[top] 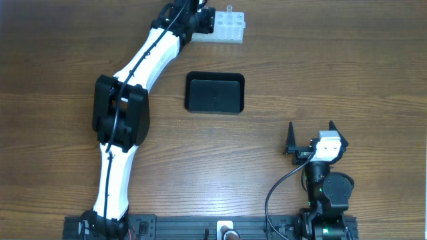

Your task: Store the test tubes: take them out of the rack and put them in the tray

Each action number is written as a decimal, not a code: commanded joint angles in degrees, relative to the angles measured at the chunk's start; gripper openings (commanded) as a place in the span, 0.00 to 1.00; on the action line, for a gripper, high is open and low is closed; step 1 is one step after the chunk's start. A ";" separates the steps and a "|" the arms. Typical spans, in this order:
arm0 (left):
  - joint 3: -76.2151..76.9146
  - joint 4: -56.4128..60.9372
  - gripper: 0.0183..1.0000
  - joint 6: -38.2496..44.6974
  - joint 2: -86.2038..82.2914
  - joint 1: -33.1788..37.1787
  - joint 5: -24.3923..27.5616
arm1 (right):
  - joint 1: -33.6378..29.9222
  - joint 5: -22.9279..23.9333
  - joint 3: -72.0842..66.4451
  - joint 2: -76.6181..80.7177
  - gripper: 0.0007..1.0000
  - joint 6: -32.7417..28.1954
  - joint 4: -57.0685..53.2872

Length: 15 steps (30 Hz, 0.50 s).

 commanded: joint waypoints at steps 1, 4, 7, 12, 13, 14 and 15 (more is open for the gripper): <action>1.31 0.00 0.76 0.42 0.98 0.33 0.52 | -0.11 -0.66 -0.31 -0.39 0.99 0.33 -0.11; 1.31 0.00 0.76 0.42 0.98 0.33 0.52 | -0.11 -0.66 -0.31 -0.39 0.99 0.33 -0.11; 1.31 0.00 0.76 0.42 0.98 0.22 0.52 | -0.11 -0.66 -0.31 -0.39 0.99 0.35 -0.11; 1.53 -0.04 0.77 0.42 0.90 0.15 0.52 | -0.11 -0.66 -0.31 -0.39 0.99 0.33 -0.11; 1.75 -0.04 0.77 0.42 0.87 0.09 0.50 | -0.11 -0.66 -0.31 -0.39 0.99 0.33 -0.11; 2.01 -0.04 0.77 0.42 0.83 0.04 0.48 | -0.11 -0.66 -0.31 -0.39 0.99 0.33 -0.11; 2.27 -0.04 0.77 0.44 0.76 0.00 0.48 | -0.11 -0.66 -0.31 -0.39 0.99 0.33 -0.11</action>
